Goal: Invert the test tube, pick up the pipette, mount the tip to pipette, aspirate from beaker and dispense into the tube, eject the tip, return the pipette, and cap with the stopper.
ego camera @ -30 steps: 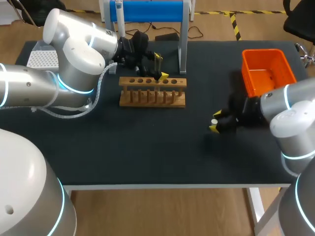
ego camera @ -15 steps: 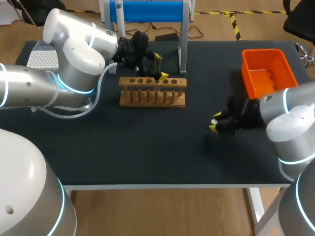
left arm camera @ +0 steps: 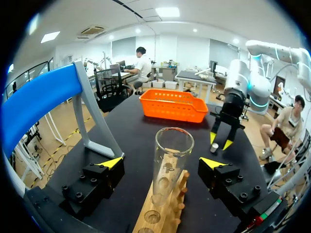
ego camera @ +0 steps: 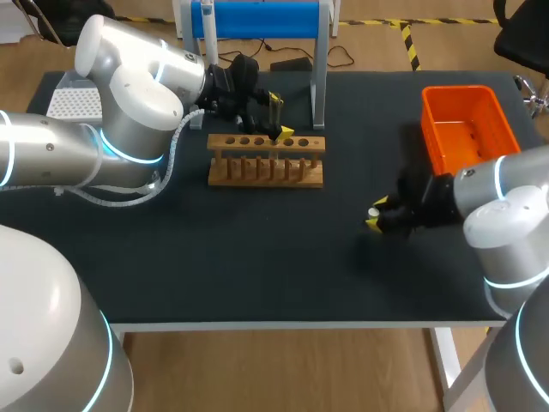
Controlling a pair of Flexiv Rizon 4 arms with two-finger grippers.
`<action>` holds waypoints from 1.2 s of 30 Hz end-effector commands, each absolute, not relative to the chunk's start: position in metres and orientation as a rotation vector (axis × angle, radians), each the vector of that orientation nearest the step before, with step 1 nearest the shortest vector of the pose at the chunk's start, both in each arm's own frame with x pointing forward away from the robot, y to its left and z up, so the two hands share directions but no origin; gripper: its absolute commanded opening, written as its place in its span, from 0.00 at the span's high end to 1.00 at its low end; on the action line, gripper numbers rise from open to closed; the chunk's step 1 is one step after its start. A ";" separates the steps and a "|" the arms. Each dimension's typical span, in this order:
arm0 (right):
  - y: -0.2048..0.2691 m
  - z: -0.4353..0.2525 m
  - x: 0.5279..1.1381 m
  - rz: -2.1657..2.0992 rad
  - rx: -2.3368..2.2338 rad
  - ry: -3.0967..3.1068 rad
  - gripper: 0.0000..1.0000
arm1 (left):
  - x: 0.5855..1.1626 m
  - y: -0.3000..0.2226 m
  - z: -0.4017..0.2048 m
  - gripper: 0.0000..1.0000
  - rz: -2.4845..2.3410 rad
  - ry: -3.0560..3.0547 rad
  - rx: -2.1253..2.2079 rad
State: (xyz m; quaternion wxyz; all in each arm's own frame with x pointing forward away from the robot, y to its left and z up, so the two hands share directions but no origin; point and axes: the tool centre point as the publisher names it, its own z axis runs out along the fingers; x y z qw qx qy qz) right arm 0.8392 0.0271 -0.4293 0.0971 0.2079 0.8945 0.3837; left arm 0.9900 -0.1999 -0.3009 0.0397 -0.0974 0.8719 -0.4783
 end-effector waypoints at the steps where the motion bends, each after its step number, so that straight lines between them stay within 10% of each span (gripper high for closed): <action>1: 0.027 -0.430 0.839 1.134 0.618 2.647 0.53 | 0.990 -0.200 -0.301 0.00 -1.466 2.674 -0.298; 29: 0.031 -0.435 0.845 1.121 0.638 2.637 0.52 | 0.990 -0.200 -0.301 0.00 -1.466 2.674 -0.298; 36: 0.032 -0.436 0.846 1.121 0.640 2.639 0.66 | 0.990 -0.200 -0.301 0.00 -1.466 2.674 -0.298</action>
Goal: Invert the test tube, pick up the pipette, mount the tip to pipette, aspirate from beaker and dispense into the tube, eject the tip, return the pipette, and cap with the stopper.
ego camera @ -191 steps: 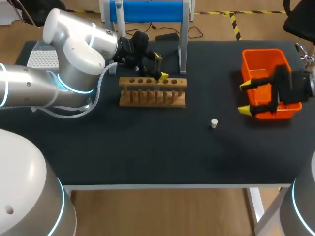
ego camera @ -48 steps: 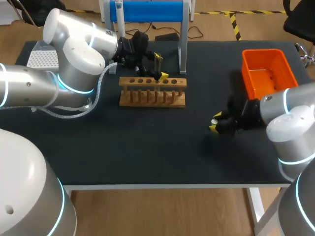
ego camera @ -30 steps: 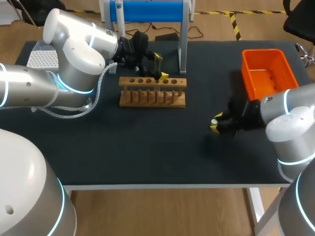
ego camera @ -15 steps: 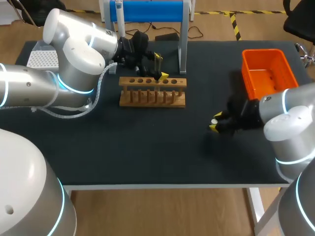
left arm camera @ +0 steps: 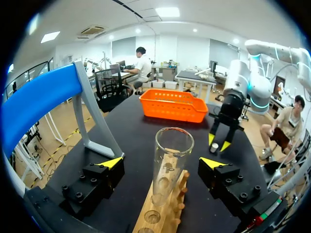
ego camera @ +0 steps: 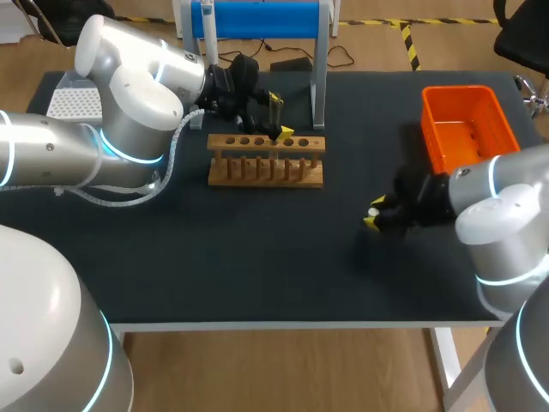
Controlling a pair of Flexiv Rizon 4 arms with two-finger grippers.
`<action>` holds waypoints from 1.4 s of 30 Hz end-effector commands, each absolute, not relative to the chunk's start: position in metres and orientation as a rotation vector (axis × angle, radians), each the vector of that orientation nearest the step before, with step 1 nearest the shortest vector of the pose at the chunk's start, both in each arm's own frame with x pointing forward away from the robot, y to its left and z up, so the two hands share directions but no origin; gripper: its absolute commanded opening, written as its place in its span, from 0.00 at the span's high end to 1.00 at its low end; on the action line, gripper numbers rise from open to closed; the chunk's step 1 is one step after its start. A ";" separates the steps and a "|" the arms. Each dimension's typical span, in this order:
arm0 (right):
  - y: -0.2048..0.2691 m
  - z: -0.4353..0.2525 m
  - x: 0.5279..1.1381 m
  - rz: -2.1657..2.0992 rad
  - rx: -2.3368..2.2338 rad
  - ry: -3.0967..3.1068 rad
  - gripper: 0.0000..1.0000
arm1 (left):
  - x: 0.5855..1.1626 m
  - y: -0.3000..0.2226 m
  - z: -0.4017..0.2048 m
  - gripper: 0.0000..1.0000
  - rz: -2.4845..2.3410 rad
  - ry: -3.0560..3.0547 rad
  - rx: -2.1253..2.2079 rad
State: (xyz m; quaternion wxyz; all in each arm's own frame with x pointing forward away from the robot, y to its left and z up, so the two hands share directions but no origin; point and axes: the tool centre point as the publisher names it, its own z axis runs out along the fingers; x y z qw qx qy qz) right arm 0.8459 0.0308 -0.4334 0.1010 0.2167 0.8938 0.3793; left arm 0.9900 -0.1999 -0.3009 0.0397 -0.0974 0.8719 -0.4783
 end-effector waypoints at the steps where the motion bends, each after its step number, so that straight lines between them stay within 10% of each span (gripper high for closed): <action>1: 0.032 -0.437 0.846 1.121 0.642 2.639 0.77 | 0.990 -0.200 -0.301 0.00 -1.466 2.674 -0.298; 4: 0.032 -0.438 0.846 1.117 0.647 2.641 1.00 | 0.990 -0.200 -0.301 0.00 -1.466 2.674 -0.298; 42: 0.021 -0.254 0.831 1.292 0.522 2.606 1.00 | 0.990 -0.200 -0.301 0.00 -1.466 2.674 -0.298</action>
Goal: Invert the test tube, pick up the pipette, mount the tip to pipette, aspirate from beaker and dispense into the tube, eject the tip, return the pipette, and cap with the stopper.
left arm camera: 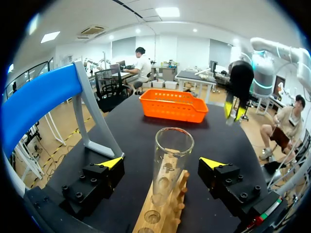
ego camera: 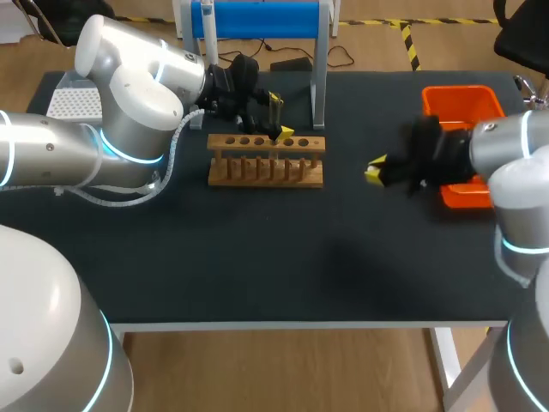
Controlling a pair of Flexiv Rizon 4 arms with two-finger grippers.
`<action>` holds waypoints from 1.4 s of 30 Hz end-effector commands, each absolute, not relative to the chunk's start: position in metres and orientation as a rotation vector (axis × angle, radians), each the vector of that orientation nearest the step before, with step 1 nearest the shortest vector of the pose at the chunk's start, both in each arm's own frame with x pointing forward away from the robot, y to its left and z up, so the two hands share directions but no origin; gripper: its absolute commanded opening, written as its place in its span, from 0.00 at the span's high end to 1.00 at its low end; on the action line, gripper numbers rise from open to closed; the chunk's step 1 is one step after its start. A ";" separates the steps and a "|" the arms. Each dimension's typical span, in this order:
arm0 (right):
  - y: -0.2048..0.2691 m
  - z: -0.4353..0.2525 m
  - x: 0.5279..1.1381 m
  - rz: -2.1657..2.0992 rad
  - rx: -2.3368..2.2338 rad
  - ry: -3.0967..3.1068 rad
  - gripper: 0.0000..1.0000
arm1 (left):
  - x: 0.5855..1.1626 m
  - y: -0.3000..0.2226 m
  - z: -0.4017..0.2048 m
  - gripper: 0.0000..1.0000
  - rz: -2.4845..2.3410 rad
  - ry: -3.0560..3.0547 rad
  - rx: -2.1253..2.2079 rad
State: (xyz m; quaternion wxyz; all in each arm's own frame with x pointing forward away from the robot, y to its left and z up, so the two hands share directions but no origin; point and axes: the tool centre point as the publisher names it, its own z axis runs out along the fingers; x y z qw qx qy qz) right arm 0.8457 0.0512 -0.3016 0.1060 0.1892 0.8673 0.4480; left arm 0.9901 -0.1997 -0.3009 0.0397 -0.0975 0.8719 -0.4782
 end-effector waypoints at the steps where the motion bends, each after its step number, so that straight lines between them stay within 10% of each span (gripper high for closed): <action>1: 0.022 -0.247 0.830 1.303 0.520 2.611 1.00 | 0.990 -0.200 -0.301 0.00 -1.466 2.674 -0.298; 30: 0.022 -0.247 0.830 1.303 0.520 2.611 1.00 | 0.990 -0.200 -0.301 0.00 -1.466 2.674 -0.298; 42: 0.121 -0.210 0.927 1.363 0.226 2.690 1.00 | 0.990 -0.200 -0.301 0.00 -1.466 2.674 -0.298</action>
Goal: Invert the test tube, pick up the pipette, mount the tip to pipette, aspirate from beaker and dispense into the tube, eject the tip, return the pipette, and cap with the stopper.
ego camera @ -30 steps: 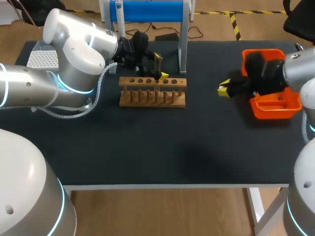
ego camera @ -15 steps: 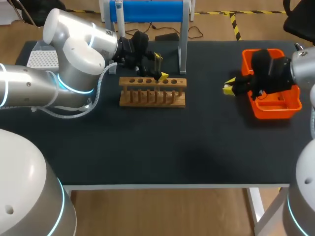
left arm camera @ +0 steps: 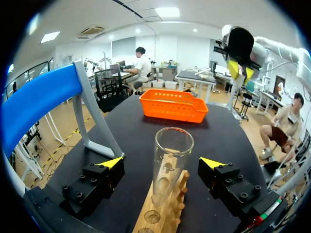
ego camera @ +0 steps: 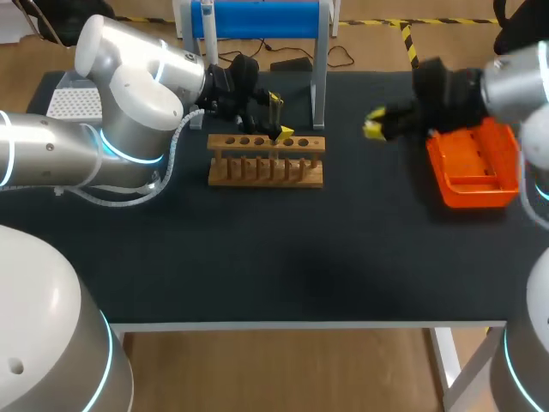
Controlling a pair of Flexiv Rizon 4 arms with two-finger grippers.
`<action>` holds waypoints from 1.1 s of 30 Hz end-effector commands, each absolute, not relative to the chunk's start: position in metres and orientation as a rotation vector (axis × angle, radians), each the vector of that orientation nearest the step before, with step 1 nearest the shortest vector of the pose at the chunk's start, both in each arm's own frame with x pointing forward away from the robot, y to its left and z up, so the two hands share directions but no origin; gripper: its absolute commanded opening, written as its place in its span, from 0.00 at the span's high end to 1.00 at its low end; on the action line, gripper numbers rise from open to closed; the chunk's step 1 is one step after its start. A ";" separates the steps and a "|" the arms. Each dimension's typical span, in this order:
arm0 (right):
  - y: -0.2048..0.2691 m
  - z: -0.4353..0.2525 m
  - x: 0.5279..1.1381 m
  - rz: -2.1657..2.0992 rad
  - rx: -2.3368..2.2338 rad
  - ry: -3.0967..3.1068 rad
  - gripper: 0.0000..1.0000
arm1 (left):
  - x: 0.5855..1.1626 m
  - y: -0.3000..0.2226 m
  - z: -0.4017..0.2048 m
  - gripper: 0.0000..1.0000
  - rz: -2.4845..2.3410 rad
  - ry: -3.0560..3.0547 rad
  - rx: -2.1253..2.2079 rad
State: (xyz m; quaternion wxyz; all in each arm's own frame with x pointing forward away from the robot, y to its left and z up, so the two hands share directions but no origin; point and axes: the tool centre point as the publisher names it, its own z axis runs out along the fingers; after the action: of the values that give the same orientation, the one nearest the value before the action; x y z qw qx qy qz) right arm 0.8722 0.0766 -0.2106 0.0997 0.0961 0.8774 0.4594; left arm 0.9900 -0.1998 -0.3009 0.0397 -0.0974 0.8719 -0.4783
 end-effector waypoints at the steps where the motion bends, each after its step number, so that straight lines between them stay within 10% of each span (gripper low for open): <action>1: 0.128 -0.207 0.932 1.381 0.212 2.693 1.00 | 0.990 -0.200 -0.301 0.00 -1.466 2.674 -0.298; 33: 0.210 -0.205 0.974 1.252 0.168 2.824 1.00 | 0.990 -0.200 -0.301 0.00 -1.466 2.674 -0.298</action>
State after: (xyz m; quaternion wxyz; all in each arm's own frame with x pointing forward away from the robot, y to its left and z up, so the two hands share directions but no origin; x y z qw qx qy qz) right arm 0.9729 0.2082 -0.2077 0.0265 0.0539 0.9092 0.4121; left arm 0.9900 -0.1998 -0.3009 0.0397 -0.0974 0.8719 -0.4783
